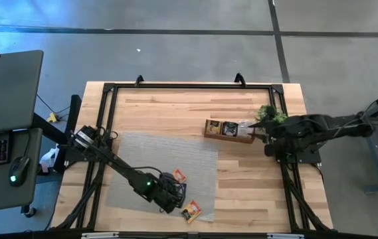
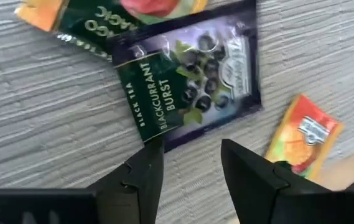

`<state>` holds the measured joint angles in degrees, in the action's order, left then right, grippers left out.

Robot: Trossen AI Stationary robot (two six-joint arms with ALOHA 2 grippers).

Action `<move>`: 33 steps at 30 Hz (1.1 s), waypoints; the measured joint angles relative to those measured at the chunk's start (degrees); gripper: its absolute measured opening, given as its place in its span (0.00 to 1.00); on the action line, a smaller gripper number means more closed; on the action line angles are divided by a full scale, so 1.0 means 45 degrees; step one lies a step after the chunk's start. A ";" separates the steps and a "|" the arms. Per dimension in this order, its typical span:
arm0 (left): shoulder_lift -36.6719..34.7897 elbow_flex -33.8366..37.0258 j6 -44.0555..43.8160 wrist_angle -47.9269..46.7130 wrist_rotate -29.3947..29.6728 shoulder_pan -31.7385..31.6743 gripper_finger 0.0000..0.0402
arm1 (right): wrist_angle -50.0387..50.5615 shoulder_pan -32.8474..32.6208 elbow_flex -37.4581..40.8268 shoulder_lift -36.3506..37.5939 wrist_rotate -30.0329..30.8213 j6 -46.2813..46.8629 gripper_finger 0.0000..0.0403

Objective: Pick & Place Tea
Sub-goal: Put the dark purple tea bag in the middle section of the wooden organizer

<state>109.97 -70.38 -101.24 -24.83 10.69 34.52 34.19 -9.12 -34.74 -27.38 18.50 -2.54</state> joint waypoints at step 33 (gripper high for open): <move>-0.0063 -0.0722 -0.2091 -0.0768 0.0367 0.0008 0.39 | -0.2084 0.0441 -0.0005 -0.0836 -0.4285 0.1128 0.32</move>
<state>109.69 -73.63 -110.65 -28.29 12.34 34.56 24.81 -7.14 -34.76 -31.15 -0.78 2.54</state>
